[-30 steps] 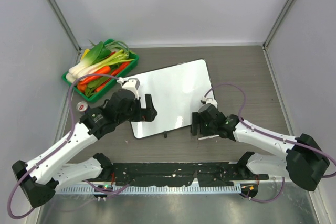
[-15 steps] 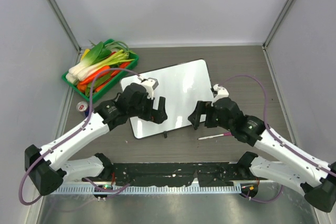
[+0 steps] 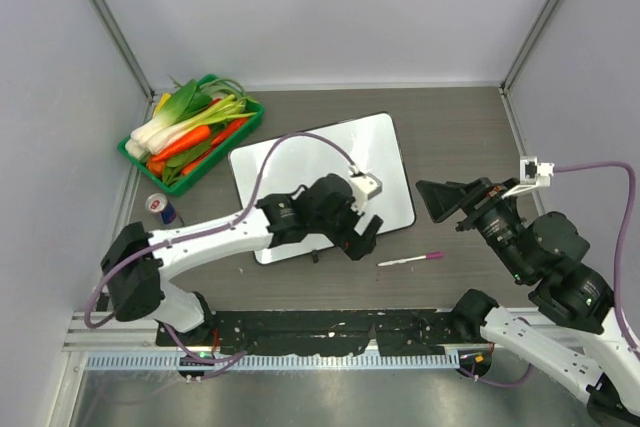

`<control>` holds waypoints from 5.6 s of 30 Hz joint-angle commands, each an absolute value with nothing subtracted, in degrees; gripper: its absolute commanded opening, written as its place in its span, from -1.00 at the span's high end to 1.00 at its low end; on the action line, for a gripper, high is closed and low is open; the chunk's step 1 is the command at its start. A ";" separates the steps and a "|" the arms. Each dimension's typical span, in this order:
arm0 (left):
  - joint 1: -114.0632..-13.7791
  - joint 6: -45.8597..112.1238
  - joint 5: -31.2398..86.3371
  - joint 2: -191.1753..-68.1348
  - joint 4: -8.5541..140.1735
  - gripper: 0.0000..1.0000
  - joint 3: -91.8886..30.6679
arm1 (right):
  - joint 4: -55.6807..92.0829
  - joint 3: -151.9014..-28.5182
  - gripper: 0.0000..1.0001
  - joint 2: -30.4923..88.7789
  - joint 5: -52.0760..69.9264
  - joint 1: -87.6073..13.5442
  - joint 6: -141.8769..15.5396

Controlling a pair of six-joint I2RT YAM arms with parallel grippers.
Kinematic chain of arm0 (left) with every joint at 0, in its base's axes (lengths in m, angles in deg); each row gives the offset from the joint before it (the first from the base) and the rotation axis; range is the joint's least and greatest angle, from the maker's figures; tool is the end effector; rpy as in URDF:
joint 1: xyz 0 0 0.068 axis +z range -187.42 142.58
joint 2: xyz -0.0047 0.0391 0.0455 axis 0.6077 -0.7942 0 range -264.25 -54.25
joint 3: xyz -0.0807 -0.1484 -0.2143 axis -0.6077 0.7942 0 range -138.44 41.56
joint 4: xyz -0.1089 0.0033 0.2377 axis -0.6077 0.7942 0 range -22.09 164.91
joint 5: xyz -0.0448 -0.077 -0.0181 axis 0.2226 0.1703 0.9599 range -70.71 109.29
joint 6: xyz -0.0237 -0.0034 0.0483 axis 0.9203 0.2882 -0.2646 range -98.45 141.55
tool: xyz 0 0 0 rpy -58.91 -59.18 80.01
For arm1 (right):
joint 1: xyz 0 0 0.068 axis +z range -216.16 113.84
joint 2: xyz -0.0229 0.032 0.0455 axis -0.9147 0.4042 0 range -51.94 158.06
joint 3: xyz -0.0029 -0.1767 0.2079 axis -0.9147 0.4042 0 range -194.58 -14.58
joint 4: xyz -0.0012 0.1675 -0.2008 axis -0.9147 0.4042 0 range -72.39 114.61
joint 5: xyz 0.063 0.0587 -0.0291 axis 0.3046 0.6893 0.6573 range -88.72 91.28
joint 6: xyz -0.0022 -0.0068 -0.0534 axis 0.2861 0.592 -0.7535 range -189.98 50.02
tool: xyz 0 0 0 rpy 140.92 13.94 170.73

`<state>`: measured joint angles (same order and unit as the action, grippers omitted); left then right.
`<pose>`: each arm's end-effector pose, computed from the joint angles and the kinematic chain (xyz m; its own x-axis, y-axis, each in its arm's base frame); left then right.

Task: Write a sentence on the whiteboard
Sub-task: Pick up the whiteboard marker without the cap from the center of the board, then pass from the left arm to the right

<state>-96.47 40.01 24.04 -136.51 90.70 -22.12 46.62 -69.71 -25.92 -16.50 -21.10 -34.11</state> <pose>0.1609 -0.2742 0.2816 -0.6031 0.3922 -0.6945 0.7334 0.6151 -0.2895 0.0609 0.0458 0.4013 -0.2675 0.5218 -0.8100 -0.3722 0.7195 0.5864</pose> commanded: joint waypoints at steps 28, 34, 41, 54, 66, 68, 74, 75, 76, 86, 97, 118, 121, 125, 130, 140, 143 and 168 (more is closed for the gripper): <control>-108.70 23.14 20.88 -170.61 79.16 0.06 -36.40 | 53.11 -73.37 -0.99 -30.41 -29.21 -20.81 -36.58; -109.05 23.40 21.30 -171.93 80.74 0.67 -35.70 | 53.29 -73.99 -0.99 -29.62 -29.74 -20.81 -37.38; -108.79 25.42 24.64 -166.41 78.99 1.00 -35.08 | 53.38 -75.31 -0.99 -28.56 -29.30 -20.72 -38.08; -98.25 35.78 37.48 -148.22 75.03 1.00 -32.01 | 52.24 -79.53 -0.99 -24.26 -24.13 -20.81 -39.66; -80.33 38.34 36.08 -124.41 86.97 1.00 -23.39 | 43.89 -77.07 -0.96 -9.85 -2.00 -20.72 -39.05; -77.60 38.69 36.60 -121.24 91.36 1.00 -23.39 | 39.43 -75.40 -0.93 -6.43 3.62 -20.89 -38.70; -68.29 43.77 46.77 -113.67 95.95 1.00 -23.66 | 21.80 -68.11 -0.77 0.26 21.21 -25.18 -32.13; -67.40 45.35 48.71 -113.05 95.69 1.00 -23.48 | 18.69 -65.23 -0.72 0.62 25.85 -27.29 -28.54; -66.61 46.85 50.73 -112.61 94.99 1.00 -23.13 | 10.48 -62.24 -0.70 1.58 27.63 -28.09 -26.06; -64.05 57.67 60.59 -112.69 85.67 1.00 -19.35 | -14.56 -57.64 -0.54 7.47 40.03 -31.62 -17.77; -63.70 58.47 66.83 -116.47 83.73 1.00 -20.23 | -12.44 -59.31 -0.42 12.83 41.10 -31.79 -20.33; -63.61 59.26 71.23 -118.76 81.27 1.00 -19.00 | -28.27 -56.59 -0.03 18.64 46.55 -32.76 -10.57; -63.70 59.35 71.76 -118.76 80.92 1.00 -18.82 | -29.06 -56.15 0.05 18.90 46.55 -32.76 -10.22; -63.79 59.61 71.93 -118.50 80.75 1.00 -18.56 | -29.94 -55.97 0.13 19.52 46.90 -32.76 -9.52; -63.70 59.78 72.29 -118.58 80.39 1.00 -18.30 | -32.66 -54.92 0.25 20.40 47.16 -32.76 -8.02; -63.70 59.52 72.20 -118.41 80.75 1.00 -17.94 | -33.20 -53.69 0.49 19.96 46.73 -32.76 -7.41; -63.70 59.52 72.46 -118.32 80.92 1.00 -17.94 | -33.90 -53.86 0.48 20.31 46.46 -32.76 -6.88; -63.70 55.66 72.55 -118.94 86.98 0.91 -19.87 | -33.04 -53.60 0.97 20.49 45.68 -32.76 -6.87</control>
